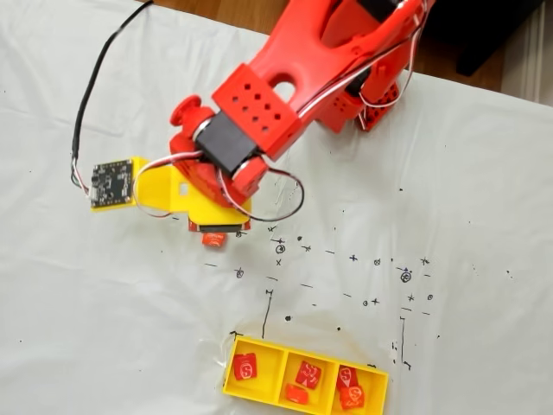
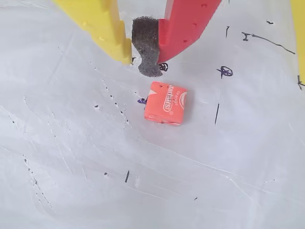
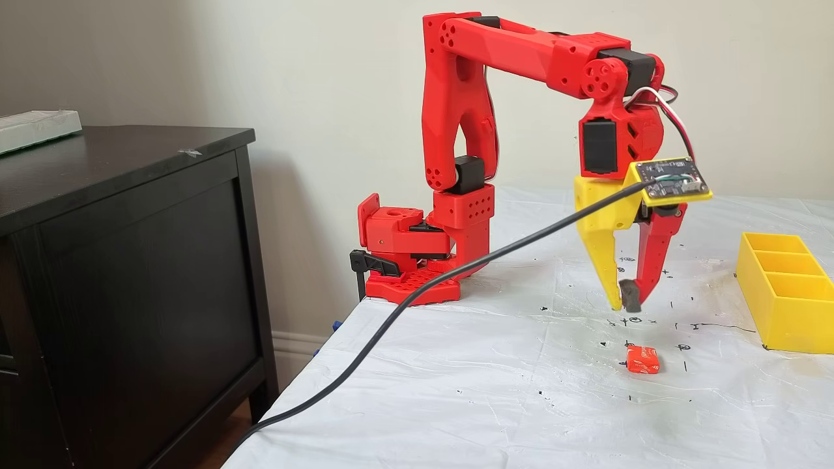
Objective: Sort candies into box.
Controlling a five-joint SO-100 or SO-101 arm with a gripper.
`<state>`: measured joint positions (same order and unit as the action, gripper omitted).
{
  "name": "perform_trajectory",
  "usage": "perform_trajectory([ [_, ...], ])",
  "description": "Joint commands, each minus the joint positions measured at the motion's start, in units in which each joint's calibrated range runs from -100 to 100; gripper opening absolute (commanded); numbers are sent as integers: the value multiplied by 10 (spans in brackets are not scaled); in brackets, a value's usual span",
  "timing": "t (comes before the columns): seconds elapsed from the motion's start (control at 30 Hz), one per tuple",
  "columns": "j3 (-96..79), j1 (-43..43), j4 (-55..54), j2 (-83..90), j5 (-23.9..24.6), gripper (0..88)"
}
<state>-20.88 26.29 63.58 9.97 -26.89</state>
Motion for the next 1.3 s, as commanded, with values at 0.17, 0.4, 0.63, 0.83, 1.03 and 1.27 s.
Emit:
perform_trajectory([
  [0.17,25,16,-11,-33,-16,146],
  [0.4,38,17,-12,-55,-19,324],
  [0.63,47,18,-13,-68,-21,340],
  [0.83,74,24,-10,-86,-24,332],
  [1.03,96,30,-7,-106,-29,317],
  [1.27,84,31,-12,-120,-36,311],
])
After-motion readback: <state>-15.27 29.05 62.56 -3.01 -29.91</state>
